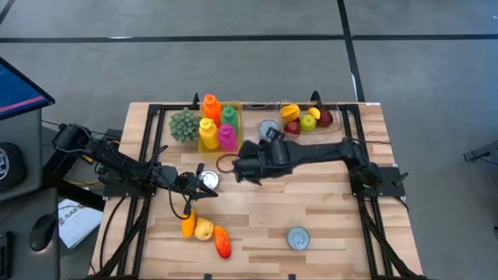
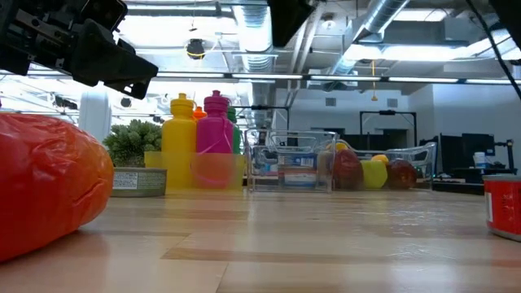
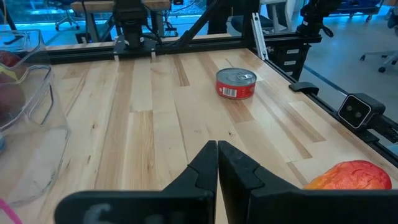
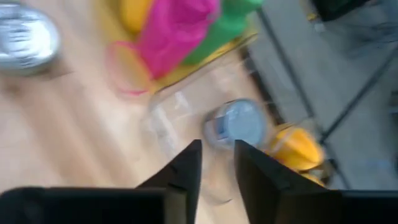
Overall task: Pick & Place Food Item
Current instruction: Put the red tuna into the left transparent bin
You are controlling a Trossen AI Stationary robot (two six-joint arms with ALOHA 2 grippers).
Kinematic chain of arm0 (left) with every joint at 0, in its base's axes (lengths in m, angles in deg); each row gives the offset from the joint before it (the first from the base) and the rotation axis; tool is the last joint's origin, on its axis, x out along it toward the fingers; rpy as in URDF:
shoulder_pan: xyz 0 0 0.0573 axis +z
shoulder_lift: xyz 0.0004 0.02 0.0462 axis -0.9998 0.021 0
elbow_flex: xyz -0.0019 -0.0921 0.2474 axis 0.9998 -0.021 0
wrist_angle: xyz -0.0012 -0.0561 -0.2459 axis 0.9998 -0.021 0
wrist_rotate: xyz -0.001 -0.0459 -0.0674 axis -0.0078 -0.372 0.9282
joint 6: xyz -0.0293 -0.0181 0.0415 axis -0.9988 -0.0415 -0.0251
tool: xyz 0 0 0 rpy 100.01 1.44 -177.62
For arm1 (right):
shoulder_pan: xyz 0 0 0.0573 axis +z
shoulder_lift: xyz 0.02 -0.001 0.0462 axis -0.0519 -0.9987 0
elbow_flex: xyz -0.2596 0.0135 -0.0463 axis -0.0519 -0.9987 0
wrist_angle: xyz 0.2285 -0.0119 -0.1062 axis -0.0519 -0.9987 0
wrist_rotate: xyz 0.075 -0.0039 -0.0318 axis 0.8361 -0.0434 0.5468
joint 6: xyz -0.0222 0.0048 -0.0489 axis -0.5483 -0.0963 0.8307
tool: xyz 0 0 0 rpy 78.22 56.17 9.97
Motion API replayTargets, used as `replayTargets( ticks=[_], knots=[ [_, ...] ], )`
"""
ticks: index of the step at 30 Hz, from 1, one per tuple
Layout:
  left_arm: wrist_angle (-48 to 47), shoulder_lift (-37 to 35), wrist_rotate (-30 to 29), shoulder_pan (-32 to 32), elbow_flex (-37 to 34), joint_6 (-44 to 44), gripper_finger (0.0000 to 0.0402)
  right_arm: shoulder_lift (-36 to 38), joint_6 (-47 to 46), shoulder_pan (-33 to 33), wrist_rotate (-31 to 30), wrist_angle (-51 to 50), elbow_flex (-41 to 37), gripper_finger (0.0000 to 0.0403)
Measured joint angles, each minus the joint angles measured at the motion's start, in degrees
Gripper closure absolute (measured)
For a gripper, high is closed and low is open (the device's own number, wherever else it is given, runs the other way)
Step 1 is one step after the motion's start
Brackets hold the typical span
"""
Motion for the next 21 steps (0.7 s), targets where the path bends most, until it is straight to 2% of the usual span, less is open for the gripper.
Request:
replayTargets(
  ticks=[10, 16, 21],
  knots=[
    [-0.1, 0.0, 0.0, 0.0, 0.0, 0.0, 0.0399, 0.3, -14.7, 7.7, 9.9, 0.0, 0.0, 0.0398],
    [-0.2, 0.0, 0.0, 0.0, 0.0, 0.0, 0.0399, 0.2, -28.8, 12.3, 15.0, 0.0, 0.0, 0.0396],
    [-0.2, 0.0, 0.0, 0.0, 0.0, 0.0, 0.0399, 0.3, -40.6, 16.6, 15.3, -0.1, -2.0, 0.0401]
  ],
)
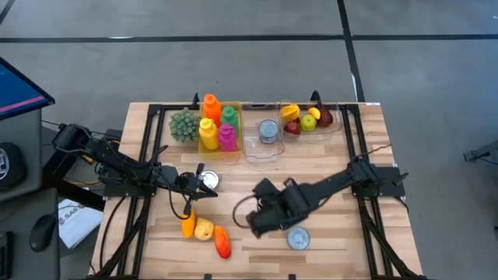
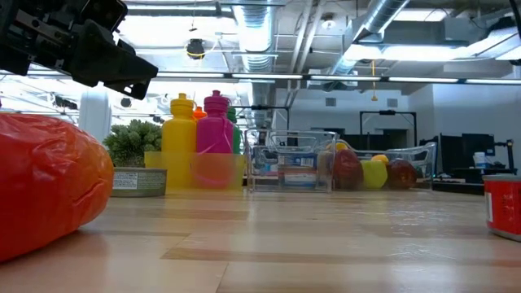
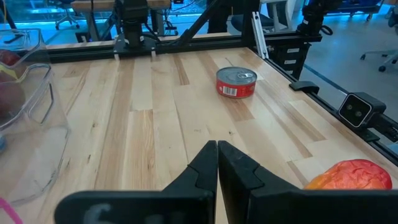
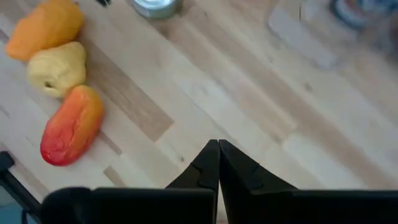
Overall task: Pick & Place Food Item
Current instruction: Put the red tuna into the left transparent bin
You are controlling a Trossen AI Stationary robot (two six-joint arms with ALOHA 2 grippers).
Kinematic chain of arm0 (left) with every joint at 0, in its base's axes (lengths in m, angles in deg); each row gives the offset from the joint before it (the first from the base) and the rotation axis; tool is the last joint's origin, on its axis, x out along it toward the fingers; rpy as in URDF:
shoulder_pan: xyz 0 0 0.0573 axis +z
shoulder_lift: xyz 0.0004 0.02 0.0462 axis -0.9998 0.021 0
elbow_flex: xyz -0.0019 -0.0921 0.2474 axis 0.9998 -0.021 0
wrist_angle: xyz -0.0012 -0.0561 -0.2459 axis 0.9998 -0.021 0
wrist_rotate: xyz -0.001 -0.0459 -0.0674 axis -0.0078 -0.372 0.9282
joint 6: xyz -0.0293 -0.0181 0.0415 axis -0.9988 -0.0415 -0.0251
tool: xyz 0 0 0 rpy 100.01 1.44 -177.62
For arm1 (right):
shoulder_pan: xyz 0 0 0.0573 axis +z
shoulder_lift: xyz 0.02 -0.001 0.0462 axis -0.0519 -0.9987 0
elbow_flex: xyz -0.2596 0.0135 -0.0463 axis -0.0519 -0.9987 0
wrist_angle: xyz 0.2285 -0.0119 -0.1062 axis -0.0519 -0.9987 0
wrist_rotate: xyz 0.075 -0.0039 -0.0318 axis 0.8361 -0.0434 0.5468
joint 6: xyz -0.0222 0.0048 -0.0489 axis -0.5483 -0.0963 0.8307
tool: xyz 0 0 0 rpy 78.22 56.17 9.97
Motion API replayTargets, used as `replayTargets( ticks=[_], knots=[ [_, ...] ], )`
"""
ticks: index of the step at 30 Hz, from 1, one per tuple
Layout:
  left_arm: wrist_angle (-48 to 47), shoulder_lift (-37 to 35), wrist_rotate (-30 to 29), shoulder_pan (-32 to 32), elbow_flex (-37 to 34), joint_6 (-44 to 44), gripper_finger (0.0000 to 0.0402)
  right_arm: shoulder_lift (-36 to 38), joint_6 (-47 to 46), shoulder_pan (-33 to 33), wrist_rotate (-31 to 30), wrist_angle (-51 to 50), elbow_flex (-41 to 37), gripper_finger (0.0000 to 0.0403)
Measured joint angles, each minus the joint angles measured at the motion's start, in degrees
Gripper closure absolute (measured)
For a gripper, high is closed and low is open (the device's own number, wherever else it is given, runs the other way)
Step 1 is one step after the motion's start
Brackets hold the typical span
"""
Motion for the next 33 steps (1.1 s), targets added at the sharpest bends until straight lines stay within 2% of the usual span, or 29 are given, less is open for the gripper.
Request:
replayTargets(
  ticks=[3, 11, 22, 33],
  knots=[
    [-0.1, 0.0, 0.0, 0.0, 0.0, -0.2, 0.0399, 0.0, -7.7, 2.6, 0.3, 0.0, -3.8, 0.04],
    [-0.5, 0.0, 0.0, 0.0, 0.0, -0.4, 0.0399, -0.1, -27.1, 9.4, 7.3, 2.8, -14.6, 0.0402],
    [-0.7, 0.0, 0.0, 0.0, 0.0, -2.1, 0.0399, -0.1, -48.0, 19.7, 7.2, 6.6, -21.7, 0.0402],
    [-0.7, 0.0, 0.0, 0.0, 0.0, -2.1, 0.0399, -0.2, -50.4, 24.2, 7.2, 24.8, -30.7, 0.0403]
  ],
)
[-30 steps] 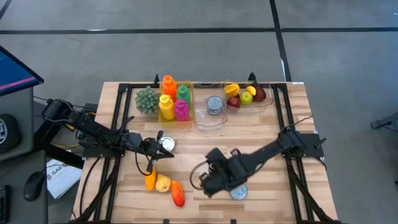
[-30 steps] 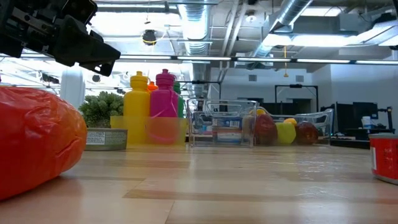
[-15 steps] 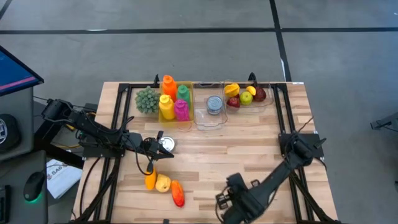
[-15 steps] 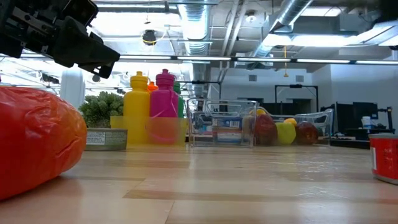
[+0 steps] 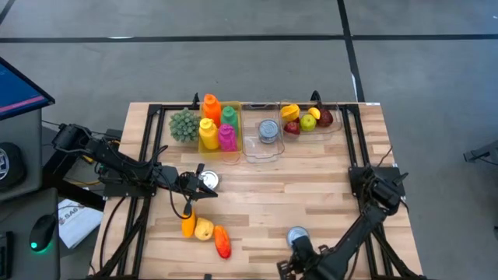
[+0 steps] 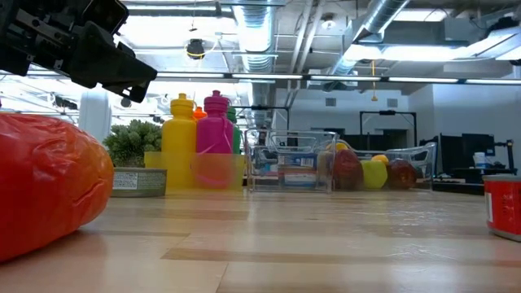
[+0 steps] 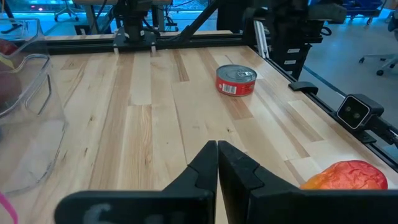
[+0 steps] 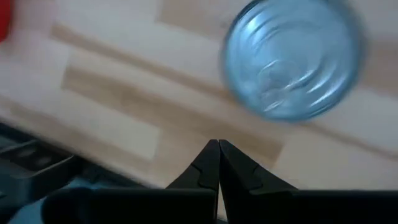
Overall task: Pick & Place Food Item
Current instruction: Put the red tuna into the left transparent bin
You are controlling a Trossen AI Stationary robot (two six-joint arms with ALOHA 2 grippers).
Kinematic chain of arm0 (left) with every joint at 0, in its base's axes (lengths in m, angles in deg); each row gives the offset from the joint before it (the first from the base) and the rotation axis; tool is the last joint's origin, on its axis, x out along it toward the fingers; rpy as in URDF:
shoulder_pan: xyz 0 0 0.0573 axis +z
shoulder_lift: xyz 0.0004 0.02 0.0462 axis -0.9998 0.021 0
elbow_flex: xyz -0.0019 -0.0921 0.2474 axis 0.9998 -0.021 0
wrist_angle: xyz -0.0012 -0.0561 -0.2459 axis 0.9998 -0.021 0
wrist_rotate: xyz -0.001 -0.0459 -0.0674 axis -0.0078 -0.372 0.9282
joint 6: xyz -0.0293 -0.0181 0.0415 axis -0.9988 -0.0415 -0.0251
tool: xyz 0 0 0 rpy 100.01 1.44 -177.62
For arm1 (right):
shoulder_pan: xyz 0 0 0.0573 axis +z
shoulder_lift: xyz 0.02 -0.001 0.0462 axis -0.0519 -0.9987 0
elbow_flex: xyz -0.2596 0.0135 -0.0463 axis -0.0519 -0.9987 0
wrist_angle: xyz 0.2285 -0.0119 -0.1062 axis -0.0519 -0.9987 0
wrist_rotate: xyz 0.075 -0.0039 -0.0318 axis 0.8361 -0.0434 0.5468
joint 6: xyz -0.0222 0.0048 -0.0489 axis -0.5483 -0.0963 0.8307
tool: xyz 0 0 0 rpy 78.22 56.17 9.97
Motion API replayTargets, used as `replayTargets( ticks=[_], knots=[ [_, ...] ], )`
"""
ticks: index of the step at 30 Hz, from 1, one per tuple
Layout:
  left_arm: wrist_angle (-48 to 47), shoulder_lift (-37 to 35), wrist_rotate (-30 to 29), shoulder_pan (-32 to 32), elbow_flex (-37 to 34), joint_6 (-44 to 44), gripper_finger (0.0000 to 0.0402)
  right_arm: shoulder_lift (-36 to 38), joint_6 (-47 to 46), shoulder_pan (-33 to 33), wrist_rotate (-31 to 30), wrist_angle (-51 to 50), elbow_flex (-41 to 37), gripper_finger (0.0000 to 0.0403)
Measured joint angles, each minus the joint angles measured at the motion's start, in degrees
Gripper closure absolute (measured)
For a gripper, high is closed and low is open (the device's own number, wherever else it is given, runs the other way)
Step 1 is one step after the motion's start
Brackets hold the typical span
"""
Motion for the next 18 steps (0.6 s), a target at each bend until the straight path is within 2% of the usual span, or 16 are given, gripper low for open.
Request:
replayTargets(
  ticks=[7, 18],
  knots=[
    [0.0, 0.0, 0.0, 0.0, 0.0, 0.0, 0.0399, 0.0, 0.3, 1.9, 1.4, 6.4, -0.3, 0.0403],
    [0.0, 0.0, 0.0, 0.0, 0.0, 0.0, 0.0399, 0.0, -1.9, 2.9, 1.4, 9.3, -3.8, 0.0403]
  ],
)
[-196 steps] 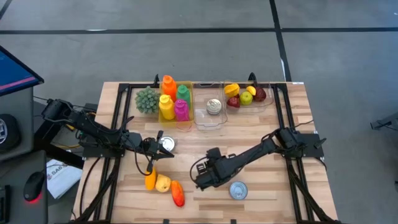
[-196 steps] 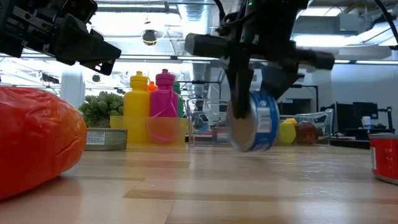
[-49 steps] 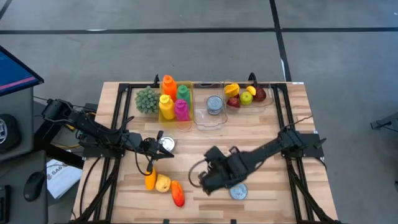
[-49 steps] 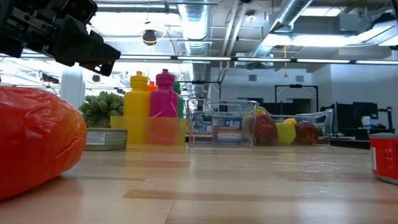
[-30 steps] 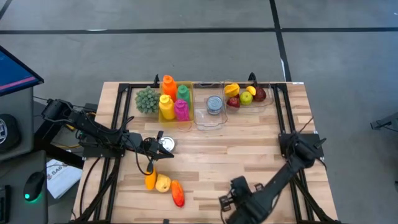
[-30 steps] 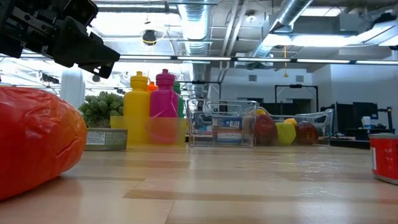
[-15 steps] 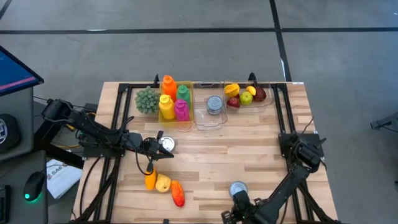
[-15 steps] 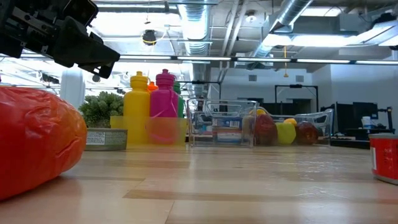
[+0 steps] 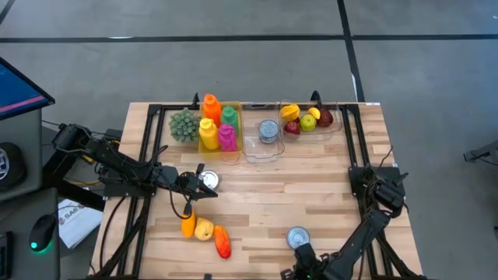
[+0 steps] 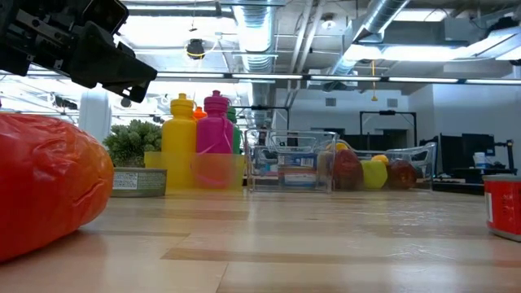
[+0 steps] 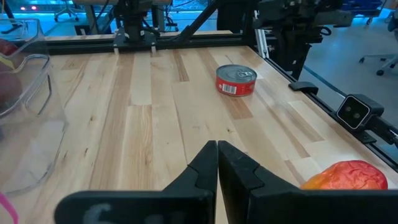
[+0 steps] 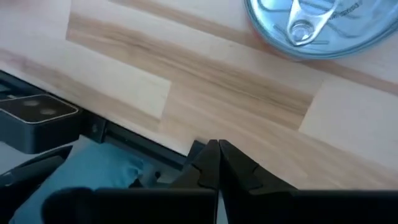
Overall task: Pick & Place Food Item
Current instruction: Put the red tuna into the left transparent bin
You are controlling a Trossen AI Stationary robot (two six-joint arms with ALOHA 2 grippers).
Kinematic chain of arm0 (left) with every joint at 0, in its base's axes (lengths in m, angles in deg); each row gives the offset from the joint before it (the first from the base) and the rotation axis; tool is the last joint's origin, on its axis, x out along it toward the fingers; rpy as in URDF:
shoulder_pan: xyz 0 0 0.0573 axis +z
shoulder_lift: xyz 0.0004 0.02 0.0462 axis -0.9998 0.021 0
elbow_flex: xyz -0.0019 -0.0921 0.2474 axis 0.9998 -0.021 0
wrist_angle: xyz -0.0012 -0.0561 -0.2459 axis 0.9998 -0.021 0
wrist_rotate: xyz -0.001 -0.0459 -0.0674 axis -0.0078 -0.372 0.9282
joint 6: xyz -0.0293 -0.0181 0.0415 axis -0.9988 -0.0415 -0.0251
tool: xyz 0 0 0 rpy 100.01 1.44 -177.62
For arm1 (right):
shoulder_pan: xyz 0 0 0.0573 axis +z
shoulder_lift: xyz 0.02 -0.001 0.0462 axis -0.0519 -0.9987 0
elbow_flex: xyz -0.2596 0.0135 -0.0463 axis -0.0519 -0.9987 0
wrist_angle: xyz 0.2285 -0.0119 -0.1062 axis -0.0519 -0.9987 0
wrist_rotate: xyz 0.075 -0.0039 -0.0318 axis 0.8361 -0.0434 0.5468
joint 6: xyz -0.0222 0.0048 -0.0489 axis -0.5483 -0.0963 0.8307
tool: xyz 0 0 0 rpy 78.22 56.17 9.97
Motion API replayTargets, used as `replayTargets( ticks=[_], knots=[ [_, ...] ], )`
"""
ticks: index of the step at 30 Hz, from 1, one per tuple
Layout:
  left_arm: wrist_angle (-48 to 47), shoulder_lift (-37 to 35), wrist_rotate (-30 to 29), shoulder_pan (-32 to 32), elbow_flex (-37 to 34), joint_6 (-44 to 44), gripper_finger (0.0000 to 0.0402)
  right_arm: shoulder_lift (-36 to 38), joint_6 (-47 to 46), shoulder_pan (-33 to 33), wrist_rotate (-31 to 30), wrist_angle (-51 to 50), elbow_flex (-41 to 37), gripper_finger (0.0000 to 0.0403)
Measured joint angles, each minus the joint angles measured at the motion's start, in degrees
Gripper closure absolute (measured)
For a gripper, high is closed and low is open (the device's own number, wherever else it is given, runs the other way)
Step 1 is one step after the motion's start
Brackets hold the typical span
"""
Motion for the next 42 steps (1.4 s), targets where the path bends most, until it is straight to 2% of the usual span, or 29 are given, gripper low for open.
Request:
replayTargets(
  ticks=[7, 15, 28, 33, 38, 42],
  knots=[
    [0.0, 0.0, 0.0, 0.0, 0.0, 0.9, 0.0399, 0.0, 0.0, -0.4, 0.0, 3.6, -2.9, 0.0403],
    [0.0, 0.0, 0.0, 0.0, 0.0, 1.1, 0.0399, 0.0, 0.1, -0.4, 0.1, 3.2, -3.0, 0.0403],
    [0.0, 0.0, 0.0, 0.0, 0.0, 1.1, 0.0399, 0.0, -1.0, -3.7, 0.2, -4.9, -3.0, 0.0403],
    [0.1, 0.0, 0.0, 0.0, 0.0, 1.1, 0.0399, 0.0, -0.9, -5.2, 3.3, -6.9, -3.0, 0.0403],
    [0.1, 0.0, 0.0, 0.0, 0.0, 1.1, 0.0399, -1.3, -0.6, -6.2, 2.9, -10.3, -3.0, 0.0403],
    [0.0, 0.0, 0.0, 0.0, 0.0, 1.1, 0.0399, -2.0, -0.6, -6.8, 0.1, -11.7, -3.0, 0.0403]
  ],
)
